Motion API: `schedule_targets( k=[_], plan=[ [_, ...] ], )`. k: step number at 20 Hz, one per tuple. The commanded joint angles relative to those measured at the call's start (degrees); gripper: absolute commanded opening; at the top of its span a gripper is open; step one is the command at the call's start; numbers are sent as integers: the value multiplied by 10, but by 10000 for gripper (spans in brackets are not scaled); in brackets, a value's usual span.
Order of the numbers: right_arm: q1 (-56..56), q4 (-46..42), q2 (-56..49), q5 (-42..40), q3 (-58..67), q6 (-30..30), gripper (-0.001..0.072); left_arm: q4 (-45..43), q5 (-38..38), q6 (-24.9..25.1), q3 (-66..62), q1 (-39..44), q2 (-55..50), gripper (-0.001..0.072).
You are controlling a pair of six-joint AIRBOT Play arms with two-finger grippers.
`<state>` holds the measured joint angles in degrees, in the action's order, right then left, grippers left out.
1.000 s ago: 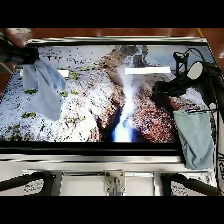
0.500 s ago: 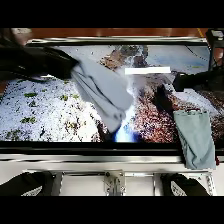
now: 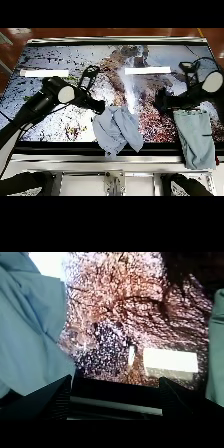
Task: Fold the shirts.
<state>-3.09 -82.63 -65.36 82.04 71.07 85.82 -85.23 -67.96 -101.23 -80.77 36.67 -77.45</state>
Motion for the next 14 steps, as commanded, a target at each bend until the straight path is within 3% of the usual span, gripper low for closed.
schedule_targets(
  k=[1, 4, 6, 9, 11, 14],
  plan=[
    [24, 92, -86, 25, -15, -54, 673, 29, -84, 34, 11, -71, 31, 715],
    [83, 197, -157, 66, -15, -91, 673, 127, -99, 61, 101, -137, 96, 714],
    [112, 204, -179, 76, -16, -103, 673, 167, -83, 60, 217, -146, 130, 714],
    [141, 196, -180, 75, -64, -137, 673, 319, 52, 67, 390, -144, 142, 714],
    [152, 198, -180, 73, -109, -147, 673, 426, 160, 114, 449, -125, 130, 713],
    [147, 201, -180, 50, -166, -148, 674, 484, 234, 122, 462, -72, 73, 712]
  ],
)
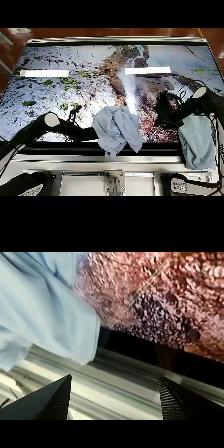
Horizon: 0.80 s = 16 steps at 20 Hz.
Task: Fold the shirts.
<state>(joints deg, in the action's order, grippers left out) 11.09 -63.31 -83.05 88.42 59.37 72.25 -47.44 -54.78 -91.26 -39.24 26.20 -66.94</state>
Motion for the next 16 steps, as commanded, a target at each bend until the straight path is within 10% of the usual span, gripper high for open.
schedule_targets(
  k=[1, 4, 8, 13, 16],
  plan=[
    [0, 12, -3, -26, -63, -12, 674, 122, 120, 23, 46, 50, -52, 712],
    [-19, 27, -3, -62, -96, -12, 675, 150, 155, 23, 46, 79, -92, 651],
    [-49, 82, -3, -106, -129, -10, 675, 162, 167, 46, 36, 78, -97, 80],
    [-137, 109, -4, -198, -172, 8, 673, 152, 136, 81, 7, 71, -94, 36],
    [-166, 110, -3, -219, -173, 38, 372, 107, 120, 77, 7, 55, -78, 35]
  ],
)
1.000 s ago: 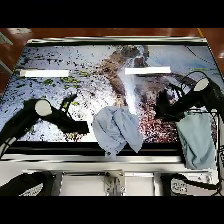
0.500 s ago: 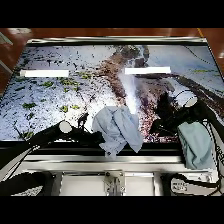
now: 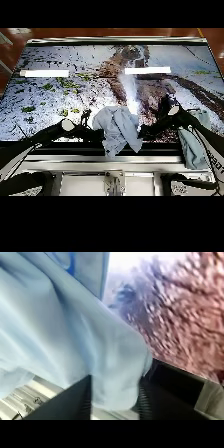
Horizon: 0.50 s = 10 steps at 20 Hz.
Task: Fold the shirts.
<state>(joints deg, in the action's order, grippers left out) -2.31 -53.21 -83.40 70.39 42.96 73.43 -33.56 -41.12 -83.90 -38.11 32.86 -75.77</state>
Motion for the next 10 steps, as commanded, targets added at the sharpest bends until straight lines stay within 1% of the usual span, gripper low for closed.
schedule_targets(
  k=[1, 2, 3, 5, 7, 10],
  plan=[
    [-37, 9, 0, -46, -9, 35, 269, -41, -24, 1, -5, -22, 17, 34],
    [-40, 9, 0, -55, -9, 43, 95, -45, -29, 1, -5, -34, 27, 34],
    [-39, 14, 0, -60, -9, 45, 63, -48, -34, 1, -5, -49, 39, 34],
    [-33, 17, 7, -49, 0, 17, 61, -72, -41, 0, -6, -74, 71, 33],
    [-23, 15, 36, -33, 24, -12, 61, -135, -52, -28, -18, -97, 117, 32],
    [5, 19, 124, -28, 104, -36, 61, -238, -122, -21, -96, -116, 196, 32]
  ],
)
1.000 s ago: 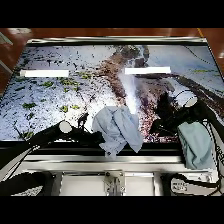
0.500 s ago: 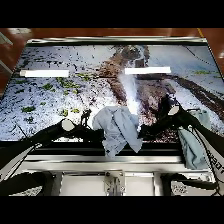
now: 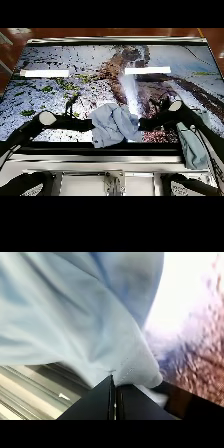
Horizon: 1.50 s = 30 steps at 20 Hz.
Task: Fold the shirts.
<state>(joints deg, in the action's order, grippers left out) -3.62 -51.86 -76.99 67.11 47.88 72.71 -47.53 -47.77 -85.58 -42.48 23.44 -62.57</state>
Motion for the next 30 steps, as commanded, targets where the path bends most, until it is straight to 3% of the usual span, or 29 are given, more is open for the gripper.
schedule_targets(
  k=[1, 5, 10, 13, 16, 20, 23, 26, 30],
  plan=[
    [23, 5, 94, 3, 91, -36, 61, -139, -89, -3, -94, -23, 87, 32],
    [28, -26, 227, -53, 273, -40, 61, -295, -199, -7, -318, -33, 157, 33],
    [28, -160, 320, -115, 443, 14, 61, -389, -203, -47, -603, -68, 180, 33],
    [28, -226, 355, -94, 473, 46, 61, -397, -207, -48, -675, -77, 182, 34],
    [28, -237, 372, -19, 473, 53, 61, -407, -276, -51, -676, -77, 186, 34],
    [28, -296, 354, 178, 469, 67, 61, -453, -429, -51, -631, -77, 183, 34],
    [28, -332, 336, 254, 381, 101, 61, -464, -448, -51, -535, -77, 183, 35],
    [28, -311, 331, 183, 213, 118, 61, -464, -412, -55, -391, -77, 175, 35],
    [28, -259, 277, -28, 44, 118, 61, -435, -277, -134, -209, -77, 110, 34]
  ],
)
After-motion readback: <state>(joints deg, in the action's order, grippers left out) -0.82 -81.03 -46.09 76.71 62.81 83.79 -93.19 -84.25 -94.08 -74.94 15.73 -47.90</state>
